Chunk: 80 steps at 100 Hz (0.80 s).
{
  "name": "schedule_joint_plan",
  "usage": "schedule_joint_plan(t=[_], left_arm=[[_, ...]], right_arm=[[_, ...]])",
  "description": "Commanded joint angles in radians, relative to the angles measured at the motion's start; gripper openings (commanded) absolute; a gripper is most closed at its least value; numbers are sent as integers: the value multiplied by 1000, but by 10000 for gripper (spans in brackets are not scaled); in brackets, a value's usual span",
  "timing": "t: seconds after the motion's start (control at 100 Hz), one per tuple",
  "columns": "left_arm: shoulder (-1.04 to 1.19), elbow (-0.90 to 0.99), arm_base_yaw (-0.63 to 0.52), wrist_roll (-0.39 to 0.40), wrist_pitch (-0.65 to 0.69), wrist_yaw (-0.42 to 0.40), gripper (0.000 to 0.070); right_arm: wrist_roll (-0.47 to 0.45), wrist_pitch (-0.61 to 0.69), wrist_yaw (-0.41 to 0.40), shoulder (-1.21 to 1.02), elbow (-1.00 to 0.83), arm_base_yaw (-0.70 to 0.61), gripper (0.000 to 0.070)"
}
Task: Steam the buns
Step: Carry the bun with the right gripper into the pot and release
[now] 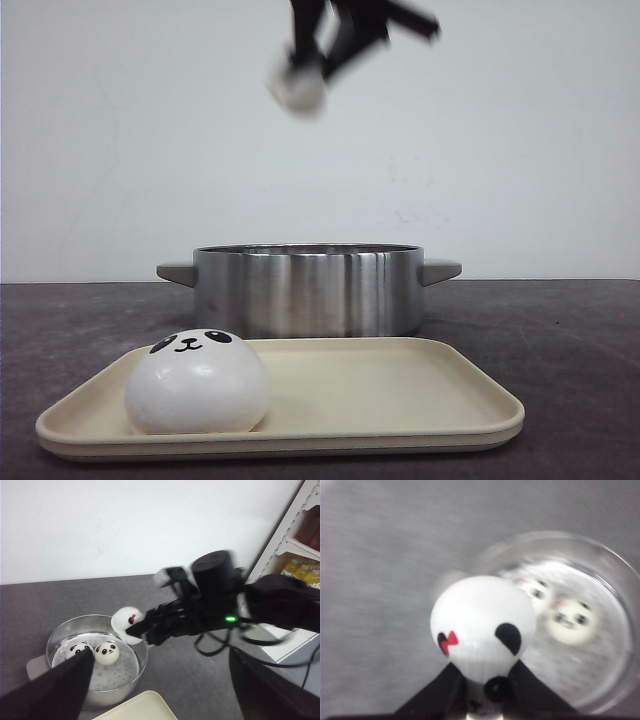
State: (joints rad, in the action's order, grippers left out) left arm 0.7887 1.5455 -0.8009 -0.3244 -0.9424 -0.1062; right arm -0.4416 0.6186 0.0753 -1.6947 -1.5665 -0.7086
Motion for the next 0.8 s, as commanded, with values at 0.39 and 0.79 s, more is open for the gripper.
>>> schedule_joint_plan(t=[0.39,0.79], left_arm=[[6,19,-9,6,19,-3,497],[10,19,-9,-2,15,-3,497]], right_arm=[[11,-2,-60,-269,-13,85,40],[12,27,-45,-275,-13,98,476]])
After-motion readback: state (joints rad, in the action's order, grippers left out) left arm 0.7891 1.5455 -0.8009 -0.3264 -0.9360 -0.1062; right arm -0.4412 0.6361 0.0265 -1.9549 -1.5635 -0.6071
